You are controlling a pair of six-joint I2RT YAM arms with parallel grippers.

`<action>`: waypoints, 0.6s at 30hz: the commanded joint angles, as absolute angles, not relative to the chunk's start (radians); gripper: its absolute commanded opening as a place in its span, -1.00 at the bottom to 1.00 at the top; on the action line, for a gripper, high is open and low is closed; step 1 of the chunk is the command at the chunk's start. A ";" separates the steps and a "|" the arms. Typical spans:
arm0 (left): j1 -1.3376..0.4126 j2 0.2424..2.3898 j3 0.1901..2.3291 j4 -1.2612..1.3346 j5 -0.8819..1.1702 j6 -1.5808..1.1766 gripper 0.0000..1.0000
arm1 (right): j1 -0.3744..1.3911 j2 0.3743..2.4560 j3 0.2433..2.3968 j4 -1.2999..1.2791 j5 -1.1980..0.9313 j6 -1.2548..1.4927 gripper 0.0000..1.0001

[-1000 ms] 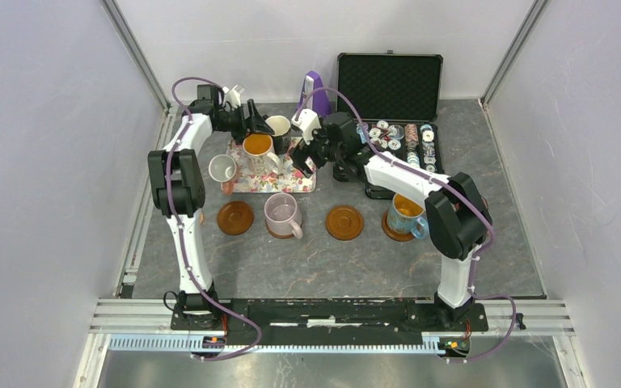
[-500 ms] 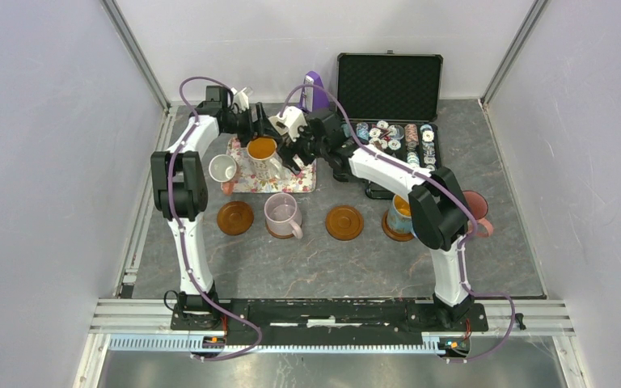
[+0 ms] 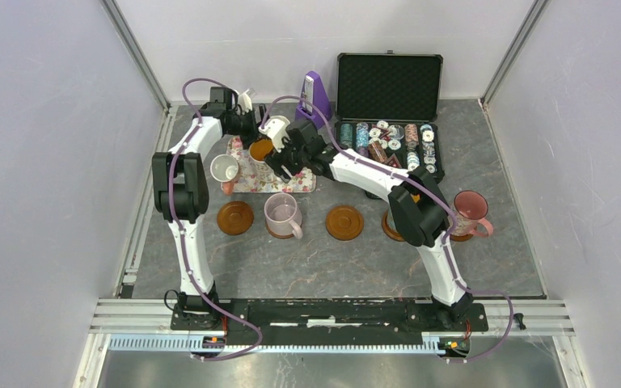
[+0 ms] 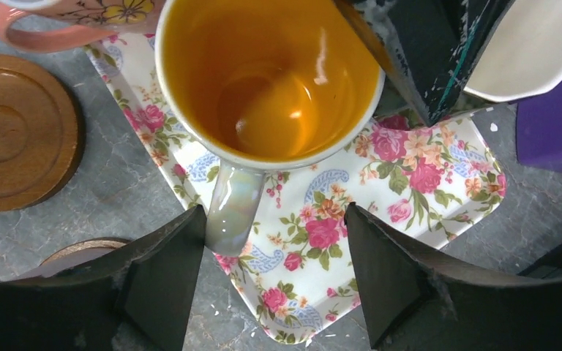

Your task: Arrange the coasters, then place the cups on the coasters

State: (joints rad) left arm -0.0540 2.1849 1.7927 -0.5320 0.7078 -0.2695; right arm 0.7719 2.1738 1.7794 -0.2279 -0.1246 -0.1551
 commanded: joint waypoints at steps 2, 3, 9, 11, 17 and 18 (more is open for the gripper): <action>-0.049 2.114 1.785 -0.495 0.704 -0.302 0.74 | 0.760 2.191 1.834 -0.219 -0.049 -0.150 0.45; -0.050 2.115 1.786 -0.496 0.705 -0.303 0.74 | 0.757 2.187 1.830 -0.223 -0.058 -0.153 0.41; -0.050 2.129 1.796 -0.494 0.717 -0.317 0.74 | 0.753 2.227 1.872 -0.249 -0.138 -0.174 0.31; -0.051 2.126 1.795 -0.494 0.718 -0.312 0.74 | 0.753 2.260 1.927 -0.269 -0.158 -0.180 0.26; -0.050 2.131 1.798 -0.497 0.706 -0.309 0.75 | 0.753 2.312 1.940 -0.260 -0.168 -0.221 0.22; -0.049 2.135 1.806 -0.502 0.702 -0.303 0.75 | 0.753 2.318 1.942 -0.259 -0.169 -0.226 0.21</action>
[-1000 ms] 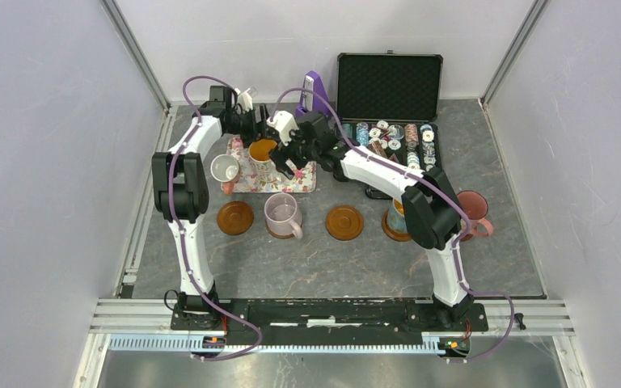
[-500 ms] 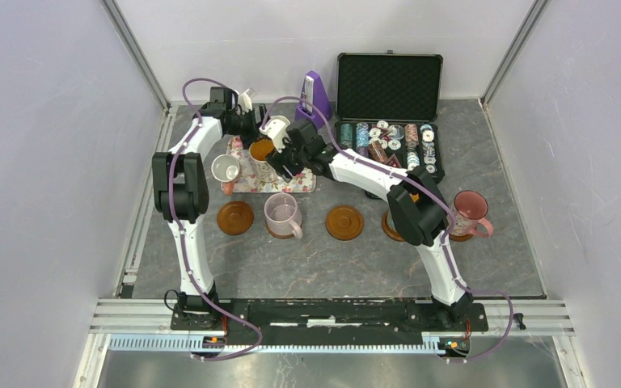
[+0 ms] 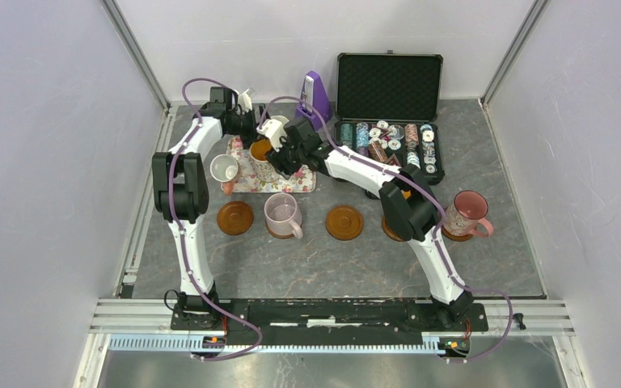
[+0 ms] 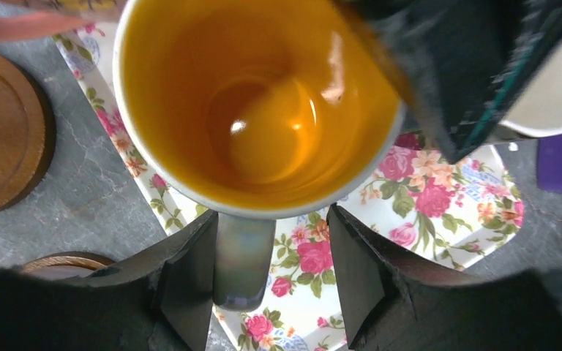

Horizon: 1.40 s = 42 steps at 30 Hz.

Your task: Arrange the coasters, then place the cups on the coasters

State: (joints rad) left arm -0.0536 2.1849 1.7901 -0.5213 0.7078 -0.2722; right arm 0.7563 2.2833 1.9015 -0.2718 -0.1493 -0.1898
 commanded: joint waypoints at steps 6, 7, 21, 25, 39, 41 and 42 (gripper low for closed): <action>-0.049 2.143 1.819 -0.512 0.699 -0.297 0.75 | 0.754 2.344 1.956 -0.253 -0.186 -0.250 0.11; -0.048 2.145 1.819 -0.512 0.697 -0.296 0.75 | 0.754 2.347 1.960 -0.250 -0.186 -0.253 0.07; -0.041 2.144 1.852 -0.517 0.694 -0.283 0.78 | 0.753 2.296 1.942 -0.218 -0.162 -0.291 -1.00; -0.030 2.138 1.894 -0.523 0.683 -0.268 0.81 | 0.749 2.185 1.792 -0.070 -0.142 -0.277 -1.00; -0.002 2.085 1.969 -0.529 0.656 -0.219 1.00 | 0.716 1.976 1.561 0.194 -0.076 -0.149 -1.00; -0.002 2.071 1.969 -0.531 0.649 -0.201 1.00 | 0.707 1.913 1.489 0.224 -0.066 -0.137 -1.00; -0.002 2.066 1.971 -0.532 0.645 -0.192 1.00 | 0.704 1.871 1.445 0.243 -0.058 -0.129 -1.00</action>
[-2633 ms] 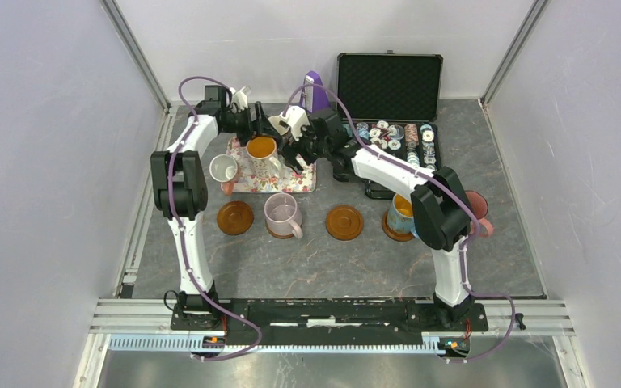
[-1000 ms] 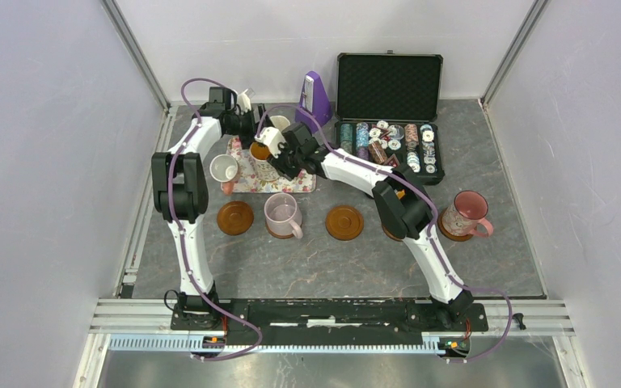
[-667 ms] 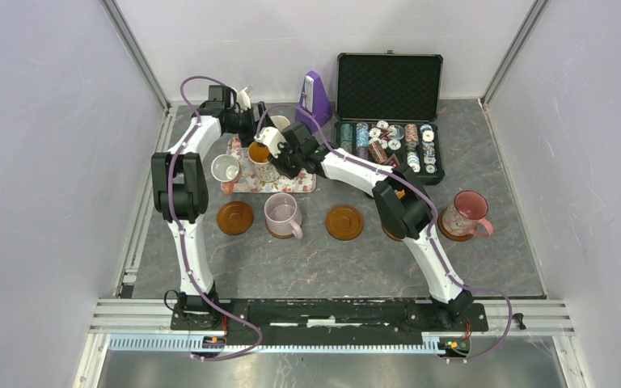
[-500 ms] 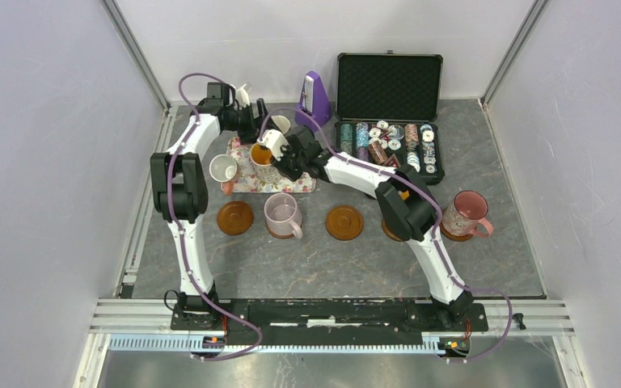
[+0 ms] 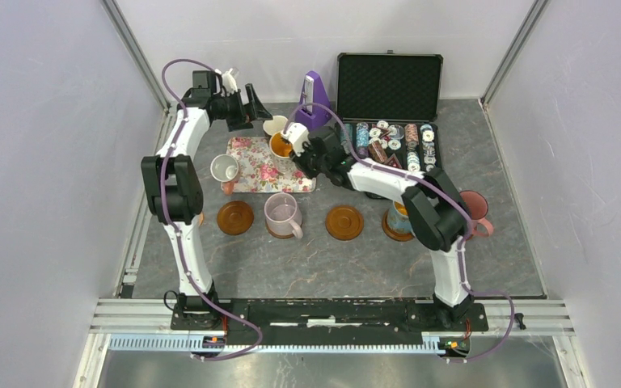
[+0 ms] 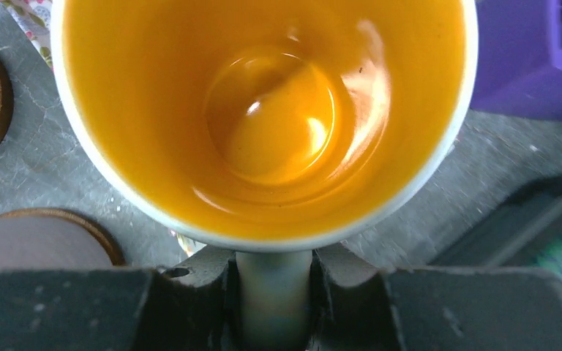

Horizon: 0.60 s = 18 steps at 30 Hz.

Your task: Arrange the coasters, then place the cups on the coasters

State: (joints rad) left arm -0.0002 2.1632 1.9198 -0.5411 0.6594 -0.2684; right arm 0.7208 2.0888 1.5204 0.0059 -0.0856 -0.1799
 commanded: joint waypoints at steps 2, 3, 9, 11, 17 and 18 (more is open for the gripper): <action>-0.002 2.056 1.974 -0.540 0.635 -0.177 1.00 | 0.701 1.794 1.341 0.268 -0.046 -0.110 -1.00; -0.002 2.051 1.976 -0.544 0.631 -0.172 1.00 | 0.702 1.754 1.300 0.268 -0.039 -0.101 -1.00; -0.002 2.027 1.964 -0.572 0.624 -0.160 1.00 | 0.702 1.521 1.056 0.182 0.098 -0.041 -1.00; -0.002 2.012 1.947 -0.577 0.622 -0.161 1.00 | 0.703 1.442 0.980 0.167 0.107 -0.020 -1.00; -0.002 1.977 1.908 -0.605 0.612 -0.149 1.00 | 0.744 1.337 0.872 0.061 0.210 0.081 -1.00; -0.002 1.974 1.908 -0.616 0.611 -0.144 1.00 | 0.757 1.335 0.875 0.021 0.222 0.102 -1.00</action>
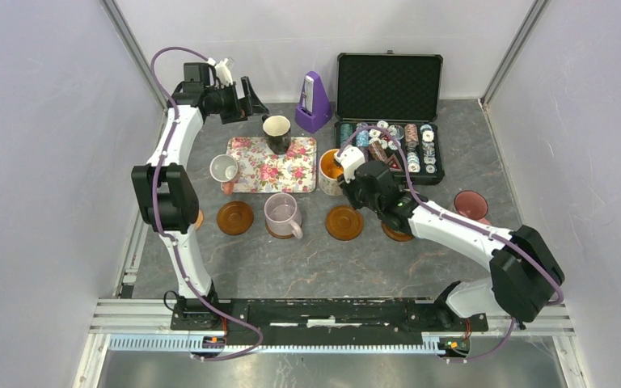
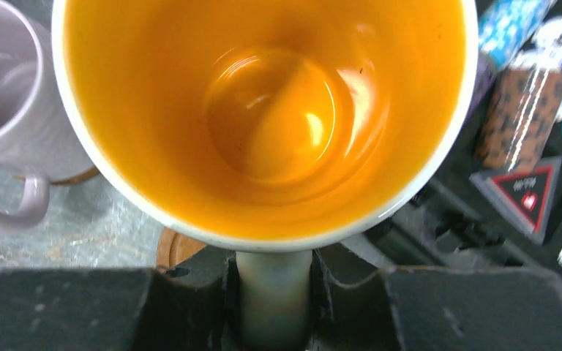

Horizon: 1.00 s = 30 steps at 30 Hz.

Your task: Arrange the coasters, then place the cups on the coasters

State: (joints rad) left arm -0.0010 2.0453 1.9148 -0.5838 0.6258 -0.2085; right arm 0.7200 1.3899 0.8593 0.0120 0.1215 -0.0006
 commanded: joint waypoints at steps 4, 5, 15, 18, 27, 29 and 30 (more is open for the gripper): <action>-0.002 1.951 1.896 -0.640 0.597 -0.137 1.00 | 0.829 1.263 0.814 0.005 0.335 0.152 -1.00; -0.002 1.944 1.890 -0.640 0.598 -0.146 1.00 | 0.848 1.254 0.805 0.003 0.354 0.161 -1.00; -0.002 1.889 1.810 -0.640 0.595 -0.149 1.00 | 0.885 1.192 0.661 0.014 0.403 0.292 -1.00; -0.002 1.883 1.791 -0.640 0.597 -0.144 1.00 | 0.889 1.175 0.626 0.025 0.393 0.309 -1.00; -0.002 1.892 1.770 -0.635 0.620 -0.184 1.00 | 0.917 1.161 0.593 0.063 0.367 0.313 -1.00; -0.002 1.889 1.763 -0.633 0.618 -0.181 1.00 | 0.917 1.165 0.587 0.075 0.366 0.316 -1.00; -0.002 1.888 1.760 -0.633 0.619 -0.180 1.00 | 0.919 1.167 0.585 0.081 0.365 0.317 -1.00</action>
